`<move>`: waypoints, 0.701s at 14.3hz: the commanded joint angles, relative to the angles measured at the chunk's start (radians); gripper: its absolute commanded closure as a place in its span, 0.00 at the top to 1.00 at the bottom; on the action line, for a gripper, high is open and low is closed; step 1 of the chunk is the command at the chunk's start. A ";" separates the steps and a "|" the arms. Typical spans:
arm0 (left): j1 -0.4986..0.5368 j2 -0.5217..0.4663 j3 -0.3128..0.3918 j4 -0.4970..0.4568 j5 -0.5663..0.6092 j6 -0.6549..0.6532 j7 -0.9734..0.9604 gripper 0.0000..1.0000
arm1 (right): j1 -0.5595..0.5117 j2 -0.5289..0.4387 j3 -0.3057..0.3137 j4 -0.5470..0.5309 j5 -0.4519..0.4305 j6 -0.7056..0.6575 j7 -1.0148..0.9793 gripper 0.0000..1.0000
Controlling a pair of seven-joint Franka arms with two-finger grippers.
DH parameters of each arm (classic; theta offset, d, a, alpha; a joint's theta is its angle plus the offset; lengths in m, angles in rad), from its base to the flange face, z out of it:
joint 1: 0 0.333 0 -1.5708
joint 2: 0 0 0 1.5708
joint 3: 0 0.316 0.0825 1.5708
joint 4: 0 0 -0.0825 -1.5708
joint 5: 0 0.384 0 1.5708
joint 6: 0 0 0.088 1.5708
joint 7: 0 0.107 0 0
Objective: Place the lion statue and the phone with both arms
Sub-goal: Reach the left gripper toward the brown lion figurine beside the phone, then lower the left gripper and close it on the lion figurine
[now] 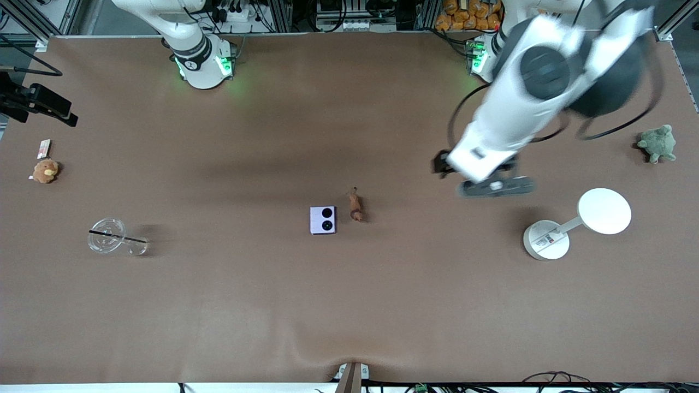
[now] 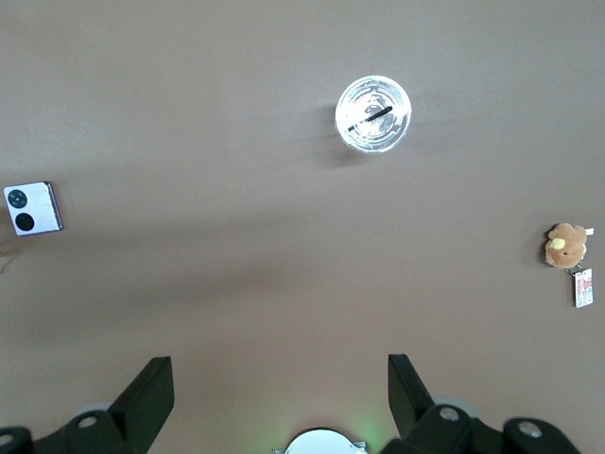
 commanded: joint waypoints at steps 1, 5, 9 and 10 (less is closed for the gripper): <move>-0.036 0.074 0.004 0.027 0.010 0.069 -0.093 1.00 | -0.014 0.002 0.010 0.011 0.005 -0.011 0.005 1.00; -0.176 0.235 0.019 0.085 0.019 0.223 -0.277 1.00 | -0.014 0.003 0.010 0.011 0.005 -0.011 0.005 1.00; -0.252 0.378 0.039 0.146 0.045 0.348 -0.318 1.00 | -0.014 0.002 0.010 0.011 0.005 -0.011 0.005 1.00; -0.268 0.408 0.053 0.146 0.049 0.397 -0.352 1.00 | -0.014 0.002 0.010 0.011 0.005 -0.011 0.005 1.00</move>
